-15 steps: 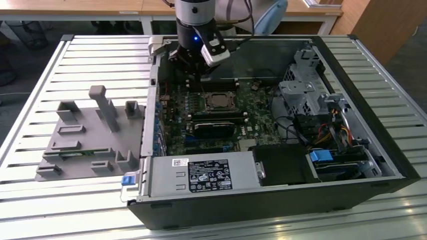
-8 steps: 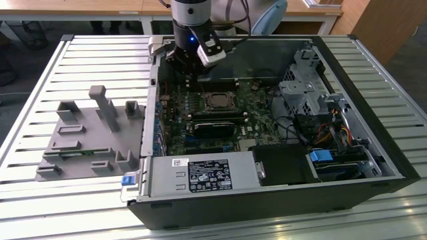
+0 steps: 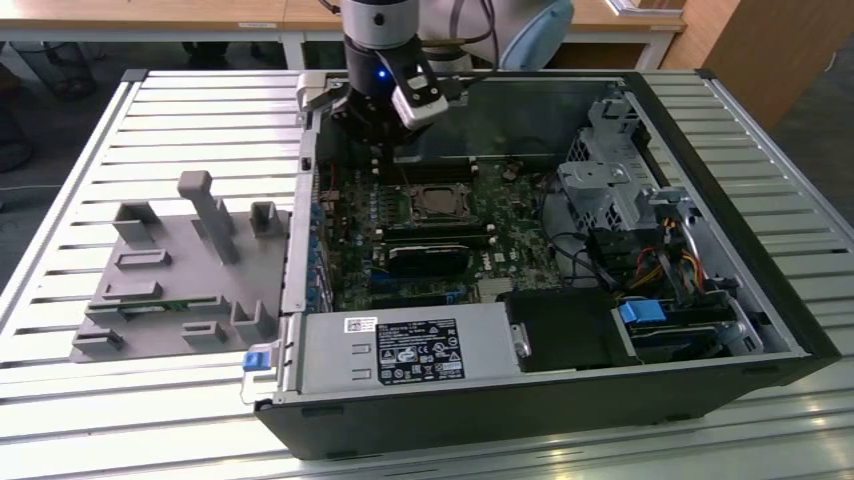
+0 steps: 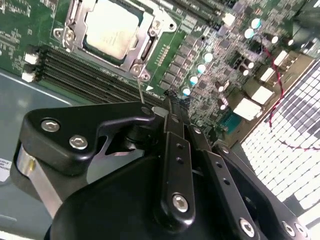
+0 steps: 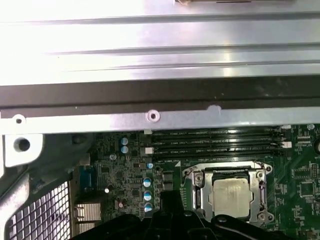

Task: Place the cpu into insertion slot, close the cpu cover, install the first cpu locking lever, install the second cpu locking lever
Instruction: 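Install the first cpu locking lever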

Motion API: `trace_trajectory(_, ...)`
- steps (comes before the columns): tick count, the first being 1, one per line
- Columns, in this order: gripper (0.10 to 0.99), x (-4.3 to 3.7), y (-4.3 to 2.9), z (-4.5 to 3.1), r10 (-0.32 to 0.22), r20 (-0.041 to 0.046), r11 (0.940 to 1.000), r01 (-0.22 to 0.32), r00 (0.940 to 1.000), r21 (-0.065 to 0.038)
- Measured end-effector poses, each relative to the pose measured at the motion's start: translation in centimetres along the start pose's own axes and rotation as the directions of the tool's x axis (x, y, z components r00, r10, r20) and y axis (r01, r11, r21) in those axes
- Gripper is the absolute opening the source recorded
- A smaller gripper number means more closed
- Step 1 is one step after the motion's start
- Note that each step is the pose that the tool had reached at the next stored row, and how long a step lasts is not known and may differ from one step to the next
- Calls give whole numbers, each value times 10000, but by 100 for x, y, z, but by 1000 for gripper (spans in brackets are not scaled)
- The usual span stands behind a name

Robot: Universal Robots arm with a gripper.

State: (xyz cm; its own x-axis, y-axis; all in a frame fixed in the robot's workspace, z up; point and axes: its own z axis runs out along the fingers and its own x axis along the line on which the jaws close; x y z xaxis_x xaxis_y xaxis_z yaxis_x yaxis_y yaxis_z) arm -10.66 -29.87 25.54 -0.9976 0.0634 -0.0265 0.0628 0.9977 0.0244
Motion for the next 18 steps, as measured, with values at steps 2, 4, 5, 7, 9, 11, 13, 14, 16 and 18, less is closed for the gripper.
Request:
trace_trajectory(2,106,11,20,8,0,1,10000,0,10000,-2)
trace_trajectory(4,106,20,41,15,0,0,10000,0,10000,-1)
trace_trajectory(5,106,23,53,19,0,1,10000,0,10000,-2)
trace_trajectory(7,106,28,81,26,1,1,10000,-1,10000,-2)
trace_trajectory(9,106,30,104,33,0,0,10000,0,10000,0)
trace_trajectory(11,106,30,118,38,0,1,10000,0,10000,-1)
trace_trajectory(13,106,18,125,40,-2,0,10000,2,10000,-2)
trace_trajectory(14,106,6,128,41,-1,-1,10000,1,10000,-2)
trace_trajectory(16,106,-42,136,44,-1,-6,10000,1,10000,-1)
trace_trajectory(18,106,-107,144,48,1,-17,10000,-1,10000,-1)
